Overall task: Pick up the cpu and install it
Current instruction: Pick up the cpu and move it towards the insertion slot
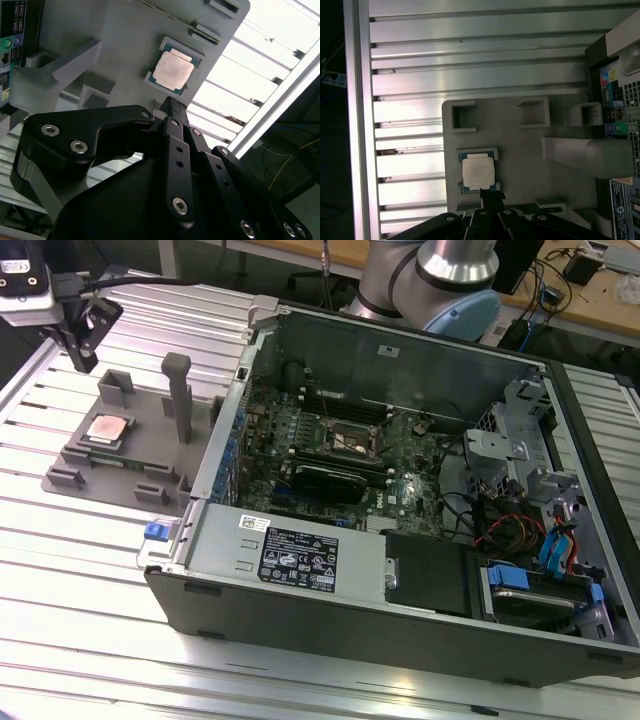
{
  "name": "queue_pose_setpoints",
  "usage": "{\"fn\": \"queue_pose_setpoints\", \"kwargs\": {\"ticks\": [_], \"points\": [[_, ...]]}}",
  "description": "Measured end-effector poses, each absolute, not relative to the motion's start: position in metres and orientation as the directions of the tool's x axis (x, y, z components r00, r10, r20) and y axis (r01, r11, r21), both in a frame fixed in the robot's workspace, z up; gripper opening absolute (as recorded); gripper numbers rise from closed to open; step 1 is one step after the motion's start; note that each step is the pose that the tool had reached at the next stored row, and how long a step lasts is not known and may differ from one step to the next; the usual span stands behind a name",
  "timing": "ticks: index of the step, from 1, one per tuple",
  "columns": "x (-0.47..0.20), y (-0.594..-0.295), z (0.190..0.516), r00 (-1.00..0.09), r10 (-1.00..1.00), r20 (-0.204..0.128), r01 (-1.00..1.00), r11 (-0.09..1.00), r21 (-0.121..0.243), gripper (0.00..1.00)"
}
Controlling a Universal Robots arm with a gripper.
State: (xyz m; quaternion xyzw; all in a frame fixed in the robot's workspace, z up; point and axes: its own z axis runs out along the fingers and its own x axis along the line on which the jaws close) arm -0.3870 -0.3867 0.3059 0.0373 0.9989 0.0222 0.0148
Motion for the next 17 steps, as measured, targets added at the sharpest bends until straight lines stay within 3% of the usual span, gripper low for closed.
{"fn": "queue_pose_setpoints", "kwargs": {"ticks": [17], "points": [[-0.393,-0.388,0.254,-0.997,0.074,-0.026,0.072,0.996,0.045,0.11]]}}
